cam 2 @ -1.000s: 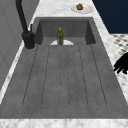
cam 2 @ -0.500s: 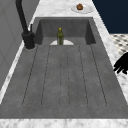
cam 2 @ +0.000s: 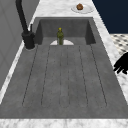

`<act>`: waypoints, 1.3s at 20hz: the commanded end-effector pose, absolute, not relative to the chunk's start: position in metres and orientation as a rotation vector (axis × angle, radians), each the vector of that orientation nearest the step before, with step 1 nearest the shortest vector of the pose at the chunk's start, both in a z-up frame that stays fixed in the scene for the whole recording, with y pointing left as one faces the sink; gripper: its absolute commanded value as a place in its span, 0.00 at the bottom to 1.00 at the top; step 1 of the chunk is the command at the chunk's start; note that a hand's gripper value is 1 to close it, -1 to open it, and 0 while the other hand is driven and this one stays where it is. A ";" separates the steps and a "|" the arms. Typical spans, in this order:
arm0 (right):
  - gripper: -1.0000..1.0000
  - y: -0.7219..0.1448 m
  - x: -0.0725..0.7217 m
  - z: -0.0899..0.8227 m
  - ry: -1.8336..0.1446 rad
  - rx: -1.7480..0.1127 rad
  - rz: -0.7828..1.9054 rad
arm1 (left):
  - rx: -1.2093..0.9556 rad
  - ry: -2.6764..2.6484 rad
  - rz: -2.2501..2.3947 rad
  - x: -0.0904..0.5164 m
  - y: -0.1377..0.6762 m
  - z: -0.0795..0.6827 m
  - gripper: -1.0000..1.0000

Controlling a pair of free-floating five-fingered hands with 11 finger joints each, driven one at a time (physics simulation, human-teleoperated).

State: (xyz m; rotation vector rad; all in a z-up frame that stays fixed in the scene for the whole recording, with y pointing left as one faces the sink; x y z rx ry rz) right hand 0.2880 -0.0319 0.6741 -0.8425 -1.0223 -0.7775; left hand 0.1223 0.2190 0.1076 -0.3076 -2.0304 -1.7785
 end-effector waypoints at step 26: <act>1.00 -0.055 0.194 0.650 -1.293 -0.808 -0.657 | -0.308 -2.030 -1.778 0.122 0.219 0.108 0.50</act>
